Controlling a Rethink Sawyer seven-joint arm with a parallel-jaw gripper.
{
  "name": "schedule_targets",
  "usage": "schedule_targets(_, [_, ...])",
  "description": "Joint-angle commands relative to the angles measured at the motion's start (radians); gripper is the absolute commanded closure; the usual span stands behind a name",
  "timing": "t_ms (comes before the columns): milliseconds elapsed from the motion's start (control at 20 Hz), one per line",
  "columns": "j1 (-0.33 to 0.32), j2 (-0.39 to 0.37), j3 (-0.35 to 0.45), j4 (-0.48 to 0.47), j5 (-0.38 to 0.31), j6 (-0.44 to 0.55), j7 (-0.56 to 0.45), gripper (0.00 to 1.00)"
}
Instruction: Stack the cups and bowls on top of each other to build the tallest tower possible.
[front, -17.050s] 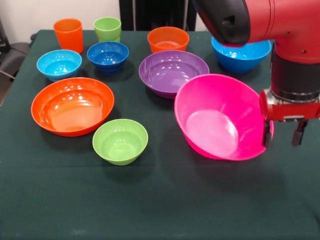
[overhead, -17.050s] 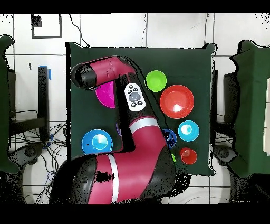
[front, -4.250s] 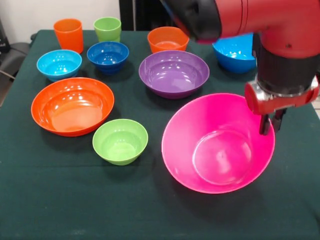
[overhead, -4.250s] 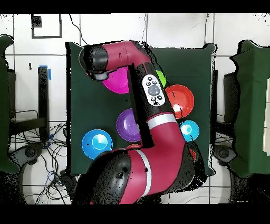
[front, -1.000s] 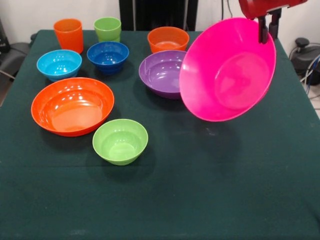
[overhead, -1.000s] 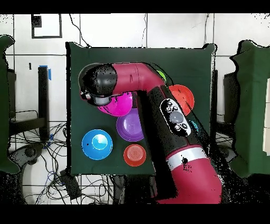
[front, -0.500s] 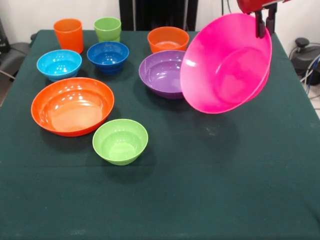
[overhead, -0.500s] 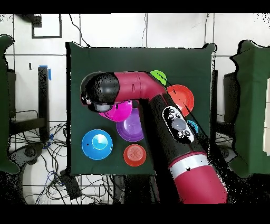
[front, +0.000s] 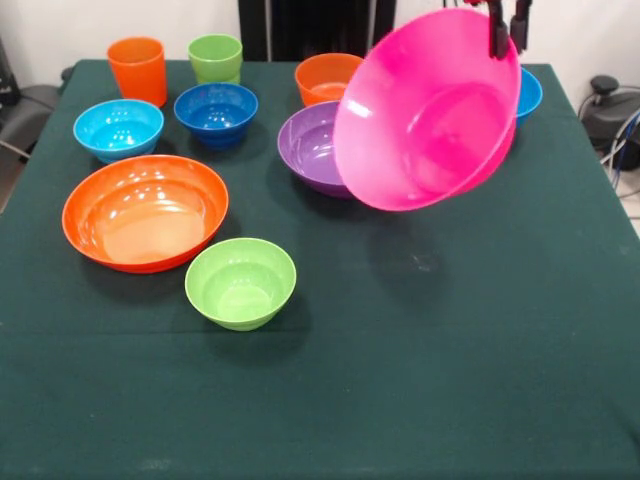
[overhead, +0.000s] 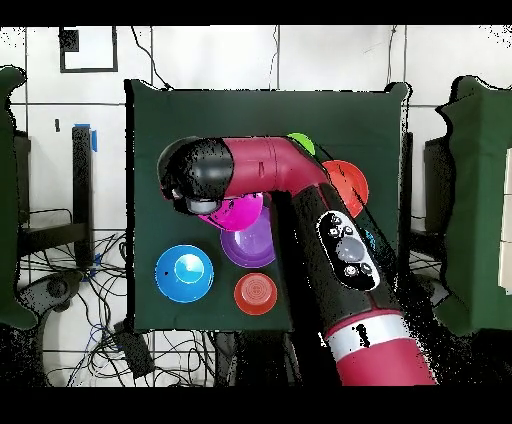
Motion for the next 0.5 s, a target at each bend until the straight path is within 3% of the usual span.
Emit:
schedule_targets(50, [-0.004,-0.071,-0.057,0.042,-0.011,0.127,0.053,1.00])
schedule_targets(400, [-0.015,-0.078,-0.062,0.054,-0.018,0.117,0.034,1.00])
schedule_targets(500, [-0.017,-0.060,-0.050,0.025,-0.057,0.056,-0.007,1.00])
